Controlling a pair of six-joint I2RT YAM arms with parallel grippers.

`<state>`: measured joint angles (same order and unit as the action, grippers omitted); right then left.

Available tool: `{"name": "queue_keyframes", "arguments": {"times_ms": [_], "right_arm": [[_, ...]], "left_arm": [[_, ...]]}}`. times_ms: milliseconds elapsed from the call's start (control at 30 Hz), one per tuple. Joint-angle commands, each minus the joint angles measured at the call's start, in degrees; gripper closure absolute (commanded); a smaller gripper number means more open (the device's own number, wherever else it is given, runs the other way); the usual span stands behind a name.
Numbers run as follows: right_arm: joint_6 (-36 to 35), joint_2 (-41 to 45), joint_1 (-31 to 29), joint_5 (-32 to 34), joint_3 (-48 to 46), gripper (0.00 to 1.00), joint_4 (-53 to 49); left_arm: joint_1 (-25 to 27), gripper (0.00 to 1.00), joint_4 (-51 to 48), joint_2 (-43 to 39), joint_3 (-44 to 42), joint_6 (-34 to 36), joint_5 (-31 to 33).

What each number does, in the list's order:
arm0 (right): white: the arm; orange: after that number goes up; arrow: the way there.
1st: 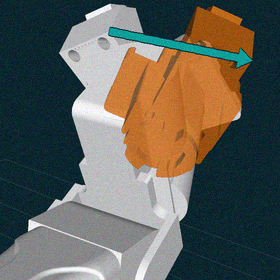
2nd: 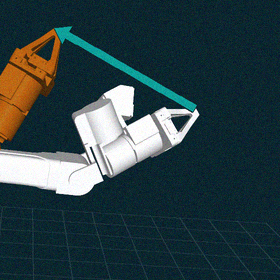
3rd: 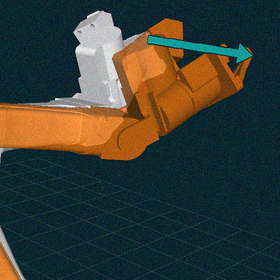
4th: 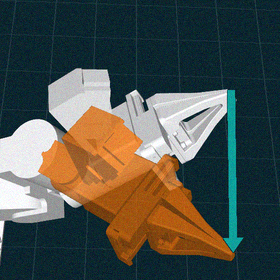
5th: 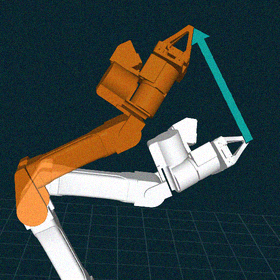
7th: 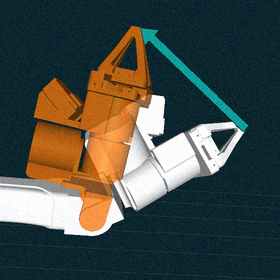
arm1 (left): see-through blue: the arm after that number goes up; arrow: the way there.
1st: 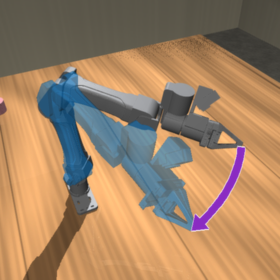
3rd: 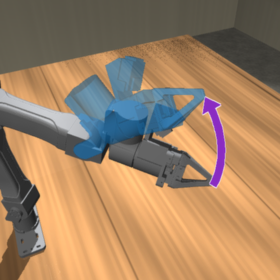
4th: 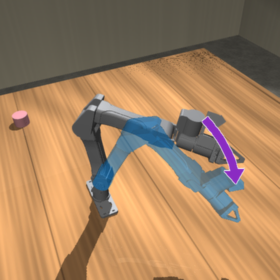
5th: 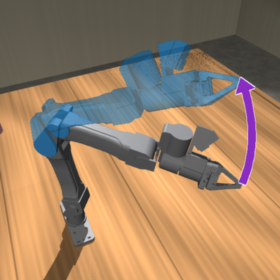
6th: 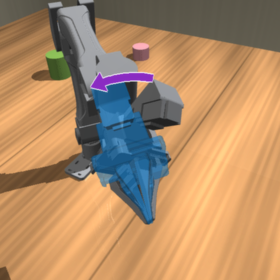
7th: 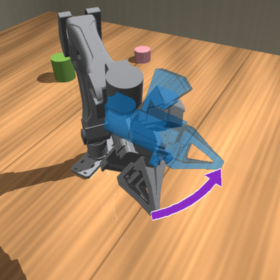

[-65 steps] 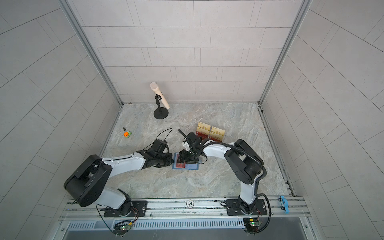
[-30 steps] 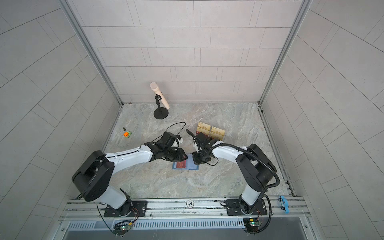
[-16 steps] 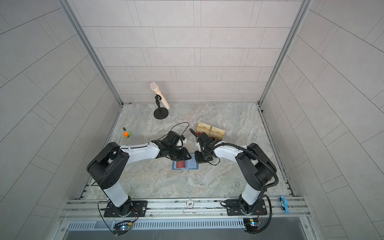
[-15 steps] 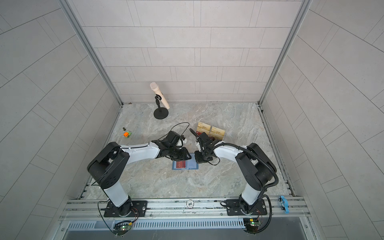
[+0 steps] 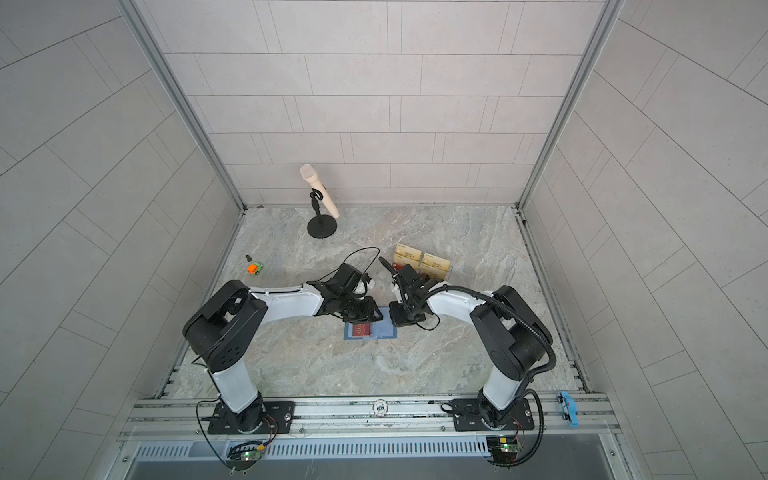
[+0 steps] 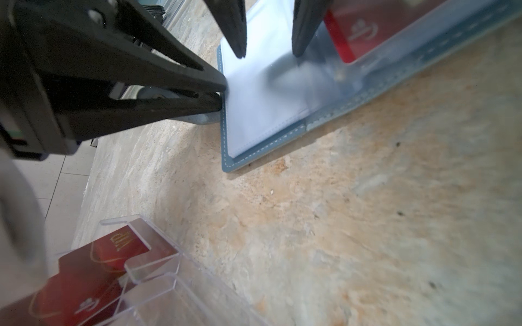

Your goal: Put the credit cards into the card holder

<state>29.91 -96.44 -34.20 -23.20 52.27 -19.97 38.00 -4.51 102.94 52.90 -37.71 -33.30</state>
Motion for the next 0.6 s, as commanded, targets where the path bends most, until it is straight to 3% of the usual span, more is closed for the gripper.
{"name": "queue_keyframes", "arguments": {"times_ms": [0,567], "right_arm": [[-0.77,-1.69,-0.07,0.53,0.46,0.84,-0.69],[-0.56,-1.43,-0.06,0.54,0.36,0.85,-0.69]], "left_arm": [[-0.38,0.67,-0.04,0.61,0.04,-0.16,0.42],[-1.17,0.61,4.70,-0.08,-2.81,-3.24,-1.46]]}}
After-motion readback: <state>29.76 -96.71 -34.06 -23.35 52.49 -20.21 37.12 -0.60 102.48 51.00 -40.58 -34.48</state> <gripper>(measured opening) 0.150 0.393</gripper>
